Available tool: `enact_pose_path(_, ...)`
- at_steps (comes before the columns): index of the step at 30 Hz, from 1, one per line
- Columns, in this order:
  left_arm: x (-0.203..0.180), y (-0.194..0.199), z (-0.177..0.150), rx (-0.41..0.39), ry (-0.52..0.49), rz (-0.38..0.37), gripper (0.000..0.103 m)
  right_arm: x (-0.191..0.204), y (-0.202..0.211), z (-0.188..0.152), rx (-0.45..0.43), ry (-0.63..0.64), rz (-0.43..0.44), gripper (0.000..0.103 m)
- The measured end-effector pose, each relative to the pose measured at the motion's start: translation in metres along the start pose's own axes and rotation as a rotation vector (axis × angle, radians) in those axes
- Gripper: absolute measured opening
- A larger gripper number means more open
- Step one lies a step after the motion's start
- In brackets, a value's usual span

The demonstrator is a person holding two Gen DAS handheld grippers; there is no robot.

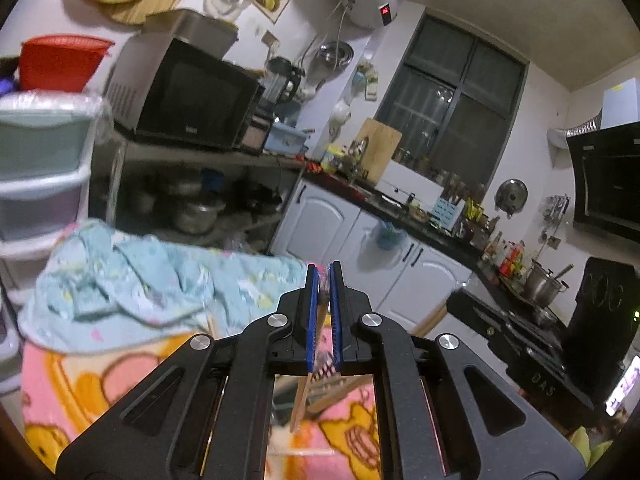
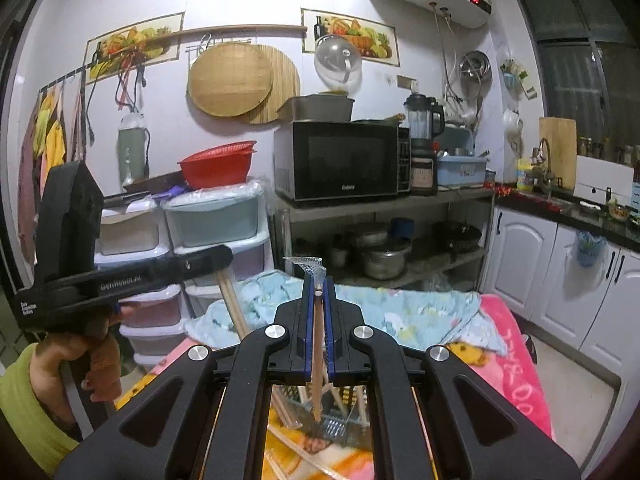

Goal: Organize utensils
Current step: 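Lift both held chopsticks upright and carry them above the caddy, then lower both held chopsticks down into the caddy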

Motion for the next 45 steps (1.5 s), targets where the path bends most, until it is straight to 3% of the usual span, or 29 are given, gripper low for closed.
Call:
enact_pose_path(13,0.037,-0.016,0.029,-0.01,0.011,0.102,0.003,-0.006,-0.02,0.017,0.019,-0.009,-0.026,0.005)
enact_pose_path(32,0.052,-0.049,0.001,0.036,0.008,0.136,0.003,-0.017,-0.055,-0.006,0.052,-0.011,-0.049,0.005)
enact_pose_path(45,0.057,-0.068,-0.03,0.105,0.011,0.131,0.003,-0.027,-0.089,-0.036,0.141,-0.049,-0.034,0.005)
Point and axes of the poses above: each gripper's, at about its wrist camera, not at the fingertips, and y roughly against the way its jaws point, x to its left, z to its top, the point moved 8 cm from there along -y, roughly the way its jaws point, and after that the axes turned 9 degrees about -y, right-handed, at the moved point
